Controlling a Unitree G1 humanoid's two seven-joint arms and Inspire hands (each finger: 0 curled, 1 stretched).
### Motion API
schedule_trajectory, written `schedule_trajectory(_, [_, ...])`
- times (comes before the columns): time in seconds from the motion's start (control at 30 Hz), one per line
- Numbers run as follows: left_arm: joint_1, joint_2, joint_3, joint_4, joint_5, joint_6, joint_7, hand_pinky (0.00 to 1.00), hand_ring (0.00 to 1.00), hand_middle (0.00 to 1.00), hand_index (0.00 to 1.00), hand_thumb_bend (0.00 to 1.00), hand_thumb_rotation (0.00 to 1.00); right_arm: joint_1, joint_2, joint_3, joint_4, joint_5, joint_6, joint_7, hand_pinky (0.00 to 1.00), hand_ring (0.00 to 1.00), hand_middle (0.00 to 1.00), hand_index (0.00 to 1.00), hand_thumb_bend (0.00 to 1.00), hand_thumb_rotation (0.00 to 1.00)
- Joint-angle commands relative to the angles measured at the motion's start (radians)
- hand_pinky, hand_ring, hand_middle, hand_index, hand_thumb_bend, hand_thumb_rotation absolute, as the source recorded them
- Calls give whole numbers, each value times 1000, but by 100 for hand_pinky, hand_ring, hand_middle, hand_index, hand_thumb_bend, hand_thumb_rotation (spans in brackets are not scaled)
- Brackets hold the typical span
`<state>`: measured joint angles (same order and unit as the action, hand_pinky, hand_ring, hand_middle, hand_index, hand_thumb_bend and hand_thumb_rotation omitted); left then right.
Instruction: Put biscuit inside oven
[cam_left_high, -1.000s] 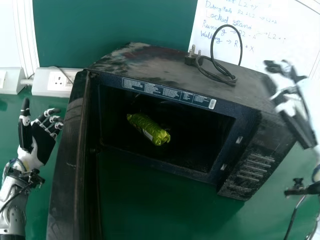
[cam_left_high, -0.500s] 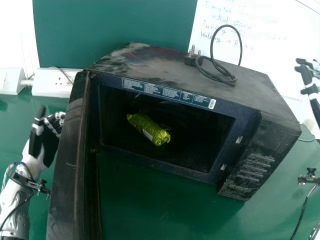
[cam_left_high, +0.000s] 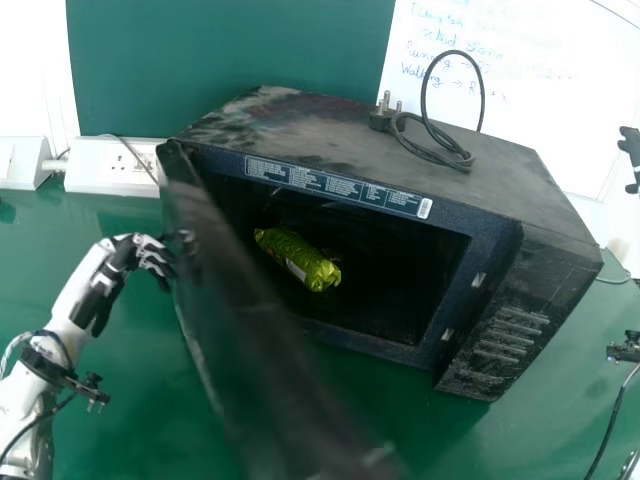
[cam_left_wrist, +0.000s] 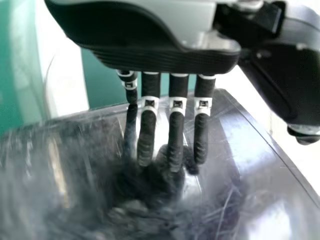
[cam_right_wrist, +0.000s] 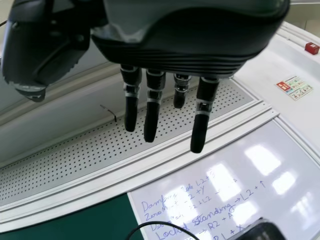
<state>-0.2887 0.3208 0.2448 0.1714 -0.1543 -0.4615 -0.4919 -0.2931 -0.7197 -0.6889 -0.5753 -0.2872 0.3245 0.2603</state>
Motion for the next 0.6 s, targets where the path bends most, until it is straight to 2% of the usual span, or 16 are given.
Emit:
schedule_trajectory(0.0, [11,14,-23,10,44,-61,16,28,33,42,49,52,7,5,-21,-11,-5,3,4,-12,53,66,73,77,88,51])
schedule_trajectory(0.13, [15,30,-41,23,58,-91,20,31,35,42,49,52,7,4,-21,-6,-8,2,16,-14,53,66,73,77,91,52])
schedule_trajectory(0.27, [17,42,-62,22,53,-89,13,35,37,41,49,52,7,6,-23,-5,-7,3,18,-15,53,66,72,76,92,52])
schedule_trajectory(0.57, [15,65,-87,31,44,-81,8,33,35,41,49,52,7,6,-24,-9,-8,9,18,-18,52,65,72,76,91,50])
